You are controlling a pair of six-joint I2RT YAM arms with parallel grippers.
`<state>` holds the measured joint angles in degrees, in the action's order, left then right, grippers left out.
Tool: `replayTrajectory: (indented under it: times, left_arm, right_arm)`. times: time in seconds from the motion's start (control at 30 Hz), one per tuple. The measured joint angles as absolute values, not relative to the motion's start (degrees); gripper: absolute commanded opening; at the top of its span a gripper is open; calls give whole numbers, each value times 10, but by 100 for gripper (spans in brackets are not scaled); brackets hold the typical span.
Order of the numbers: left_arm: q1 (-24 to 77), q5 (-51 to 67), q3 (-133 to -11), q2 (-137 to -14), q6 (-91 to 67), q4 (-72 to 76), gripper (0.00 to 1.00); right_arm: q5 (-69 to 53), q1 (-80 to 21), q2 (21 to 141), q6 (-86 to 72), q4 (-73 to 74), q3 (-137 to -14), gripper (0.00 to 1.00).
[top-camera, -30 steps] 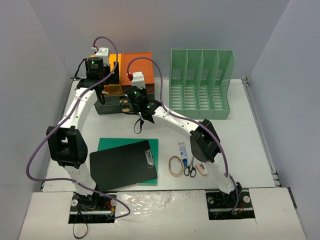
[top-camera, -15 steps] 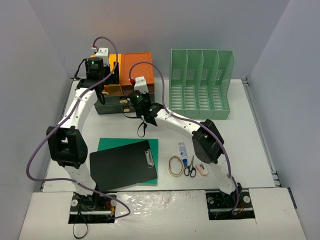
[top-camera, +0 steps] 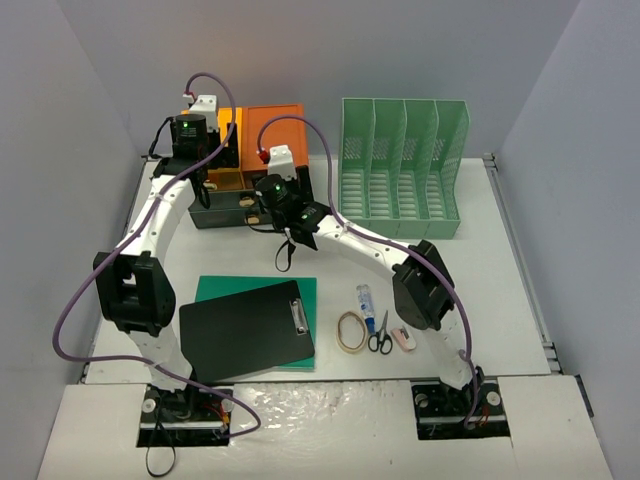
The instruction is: Organize the desk
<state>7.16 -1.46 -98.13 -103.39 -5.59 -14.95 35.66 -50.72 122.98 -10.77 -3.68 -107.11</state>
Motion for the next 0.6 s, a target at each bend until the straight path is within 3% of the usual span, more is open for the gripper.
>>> replayTrajectory:
  times: [0.6]
  left_arm:
    - [71,-13,-981,-1034,-47,-146,97]
  right_arm:
    - [341,-499,1258,-123,-126,-1118,69]
